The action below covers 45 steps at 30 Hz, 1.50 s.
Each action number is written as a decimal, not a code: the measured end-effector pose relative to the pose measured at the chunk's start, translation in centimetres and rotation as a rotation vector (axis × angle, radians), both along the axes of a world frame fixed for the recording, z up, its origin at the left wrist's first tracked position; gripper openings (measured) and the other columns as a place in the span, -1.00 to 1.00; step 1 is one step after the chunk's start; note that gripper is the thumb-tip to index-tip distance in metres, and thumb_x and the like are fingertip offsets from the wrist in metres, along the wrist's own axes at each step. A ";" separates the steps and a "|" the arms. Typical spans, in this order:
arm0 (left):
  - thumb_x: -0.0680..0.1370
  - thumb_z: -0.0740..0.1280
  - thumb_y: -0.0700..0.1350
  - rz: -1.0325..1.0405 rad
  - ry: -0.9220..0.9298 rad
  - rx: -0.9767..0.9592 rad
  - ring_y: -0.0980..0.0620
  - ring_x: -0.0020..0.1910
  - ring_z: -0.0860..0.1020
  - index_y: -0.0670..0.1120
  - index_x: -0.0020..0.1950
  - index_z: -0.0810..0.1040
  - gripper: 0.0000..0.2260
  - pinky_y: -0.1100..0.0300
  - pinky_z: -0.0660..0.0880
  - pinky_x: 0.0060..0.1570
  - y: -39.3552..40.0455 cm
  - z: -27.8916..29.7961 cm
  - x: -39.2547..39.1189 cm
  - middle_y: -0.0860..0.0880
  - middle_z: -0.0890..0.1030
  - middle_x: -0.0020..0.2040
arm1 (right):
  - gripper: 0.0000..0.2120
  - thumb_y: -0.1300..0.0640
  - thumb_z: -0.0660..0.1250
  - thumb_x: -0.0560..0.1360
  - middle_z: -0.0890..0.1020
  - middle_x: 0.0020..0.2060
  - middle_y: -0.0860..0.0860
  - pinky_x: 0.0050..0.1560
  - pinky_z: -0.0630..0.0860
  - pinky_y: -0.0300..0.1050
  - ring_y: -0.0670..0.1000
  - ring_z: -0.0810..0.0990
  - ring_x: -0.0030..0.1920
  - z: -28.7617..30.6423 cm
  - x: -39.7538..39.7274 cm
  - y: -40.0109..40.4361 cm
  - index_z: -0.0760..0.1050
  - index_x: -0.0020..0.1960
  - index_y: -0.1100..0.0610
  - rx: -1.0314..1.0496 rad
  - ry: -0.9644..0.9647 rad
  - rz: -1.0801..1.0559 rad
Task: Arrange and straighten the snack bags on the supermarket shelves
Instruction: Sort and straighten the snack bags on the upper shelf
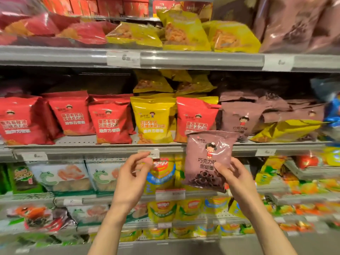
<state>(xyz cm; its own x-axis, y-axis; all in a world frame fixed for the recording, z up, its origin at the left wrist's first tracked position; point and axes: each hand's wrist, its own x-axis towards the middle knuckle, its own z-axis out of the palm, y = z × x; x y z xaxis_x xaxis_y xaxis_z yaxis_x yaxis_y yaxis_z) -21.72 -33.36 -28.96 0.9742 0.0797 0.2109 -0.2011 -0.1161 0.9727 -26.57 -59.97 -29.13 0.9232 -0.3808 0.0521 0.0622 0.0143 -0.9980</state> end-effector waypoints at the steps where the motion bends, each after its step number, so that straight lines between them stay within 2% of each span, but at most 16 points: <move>1: 0.60 0.40 -0.26 -0.007 0.004 0.000 0.18 -0.16 0.62 -0.03 0.13 0.63 -0.83 0.27 0.57 0.02 -0.8 0.1 -0.1 -0.07 0.71 -0.12 | -0.79 0.25 0.39 0.57 0.75 0.00 -0.02 0.03 0.61 -0.22 -0.08 0.71 0.04 0.0 -0.3 -0.9 0.56 0.20 0.18 0.003 0.006 -0.006; 4: 0.60 0.39 -0.25 -0.047 0.011 -0.024 0.09 -0.10 0.63 -0.02 0.11 0.63 -0.84 0.07 0.57 0.14 -2.9 0.5 -0.2 -0.22 0.69 -0.06 | -0.78 0.23 0.39 0.57 0.76 -0.01 -0.03 -0.14 0.58 -0.32 -0.09 0.72 0.00 0.2 -0.7 -3.1 0.56 0.22 0.14 0.013 0.008 -0.013; 7: 0.59 0.40 -0.23 -0.055 -0.017 -0.022 0.11 -0.10 0.63 -0.02 0.09 0.64 -0.86 0.25 0.55 0.02 -4.1 1.0 0.4 -0.05 0.72 -0.07 | -0.77 0.18 0.40 0.57 0.75 0.01 -0.05 -0.06 0.58 -0.24 -0.05 0.72 0.05 0.3 -0.8 -4.4 0.56 0.23 0.11 0.013 0.014 -0.043; 9: 0.59 0.42 -0.19 -0.062 -0.025 -0.005 0.14 -0.09 0.65 -0.02 0.10 0.64 -0.88 0.37 0.52 -0.06 -4.6 1.2 1.3 -0.06 0.72 -0.07 | -0.78 0.15 0.40 0.57 0.75 0.00 -0.10 -0.01 0.57 -0.21 -0.09 0.71 0.05 0.6 -0.8 -4.9 0.57 0.21 0.07 -0.016 0.017 -0.059; 11: 0.60 0.42 -0.17 -0.081 -0.029 -0.024 0.15 -0.12 0.63 -0.04 0.14 0.64 -0.87 0.38 0.51 -0.08 -5.1 1.3 1.8 -0.12 0.70 -0.06 | -0.82 0.15 0.40 0.57 0.74 -0.04 -0.14 -0.08 0.58 -0.30 -0.15 0.71 0.00 1.0 -0.7 -5.4 0.57 0.18 0.05 -0.050 0.011 -0.065; 13: 0.60 0.41 -0.20 -0.110 -0.046 -0.060 0.14 -0.15 0.60 -0.08 0.16 0.63 -0.85 0.39 0.50 -0.12 -5.8 1.4 2.2 -0.09 0.70 -0.08 | -0.84 0.19 0.40 0.57 0.74 -0.07 -0.14 -0.12 0.58 -0.37 -0.18 0.70 -0.04 1.2 -0.2 -5.9 0.58 0.15 0.08 -0.076 -0.005 -0.083; 18: 0.61 0.38 -0.22 -0.153 -0.046 -0.102 0.16 -0.20 0.52 -0.09 0.17 0.61 -0.86 0.42 0.43 -0.25 -7.8 1.3 3.3 -0.02 0.62 -0.14 | -0.86 0.26 0.38 0.57 0.74 -0.07 -0.06 -0.11 0.57 -0.38 -0.20 0.70 -0.08 1.3 0.4 -7.0 0.59 0.10 0.10 -0.085 -0.017 -0.105; 22: 0.61 0.40 -0.17 -0.180 -0.006 -0.119 0.20 -0.21 0.57 -0.03 0.17 0.62 -0.85 0.38 0.47 -0.25 -10.0 1.2 4.0 0.02 0.67 -0.12 | -0.83 0.30 0.37 0.57 0.75 -0.12 -0.13 -0.15 0.53 -0.43 -0.23 0.69 -0.11 2.0 0.7 -9.2 0.58 0.15 0.19 -0.099 -0.041 -0.132; 25: 0.60 0.40 -0.19 -0.165 -0.026 -0.124 0.15 -0.14 0.60 -0.02 0.15 0.62 -0.86 0.38 0.51 -0.15 -12.2 1.2 4.5 -0.02 0.69 -0.07 | -0.81 0.31 0.38 0.57 0.75 -0.13 -0.18 -0.14 0.52 -0.44 -0.25 0.69 -0.11 2.7 0.8 -11.5 0.58 0.16 0.18 -0.120 -0.080 -0.126; 30: 0.60 0.40 -0.23 -0.169 -0.085 -0.079 0.14 -0.18 0.55 -0.05 0.11 0.63 -0.87 0.44 0.47 -0.22 -17.9 1.9 4.2 -0.04 0.66 -0.12 | -0.78 0.26 0.41 0.55 0.74 -0.01 -0.14 -0.03 0.52 -0.41 -0.18 0.68 0.03 4.2 0.6 -17.2 0.58 0.17 0.09 -0.179 -0.137 -0.062; 32: 0.61 0.39 -0.23 -0.174 -0.098 -0.074 0.15 -0.17 0.54 -0.06 0.13 0.63 -0.86 0.44 0.47 -0.23 -20.6 2.2 3.8 -0.13 0.66 -0.11 | -0.76 0.24 0.43 0.53 0.74 0.02 -0.11 0.05 0.54 -0.36 -0.14 0.68 0.07 4.7 0.4 -20.1 0.59 0.16 0.04 -0.178 -0.155 -0.034; 36: 0.60 0.40 -0.21 -0.131 -0.124 -0.053 0.12 -0.08 0.60 -0.06 0.16 0.62 -0.85 0.32 0.52 -0.05 -27.0 2.3 3.1 -0.16 0.71 0.01 | -0.71 0.22 0.43 0.44 0.75 0.01 -0.06 -0.02 0.58 -0.32 -0.10 0.70 0.05 5.7 -0.3 -25.8 0.59 0.15 0.07 -0.128 -0.185 0.082; 41: 0.57 0.41 -0.29 -0.141 -0.148 0.066 0.24 -0.08 0.59 -0.03 0.18 0.59 -0.76 0.47 0.48 -0.07 -34.4 2.3 2.3 0.02 0.69 0.03 | -0.70 0.37 0.36 0.53 0.75 -0.01 -0.15 -0.07 0.55 -0.41 -0.18 0.70 0.03 6.3 -0.8 -32.1 0.57 0.16 0.05 -0.133 -0.137 0.203; 45: 0.54 0.48 -0.23 -0.174 -0.185 0.283 0.38 0.14 0.55 0.01 0.34 0.52 -0.59 0.54 0.42 0.04 -38.0 2.2 2.8 0.07 0.61 0.23 | -0.67 0.35 0.39 0.50 0.74 0.04 -0.10 0.00 0.57 -0.35 -0.13 0.70 0.09 6.0 -0.6 -36.3 0.57 0.18 0.04 -0.114 -0.156 0.207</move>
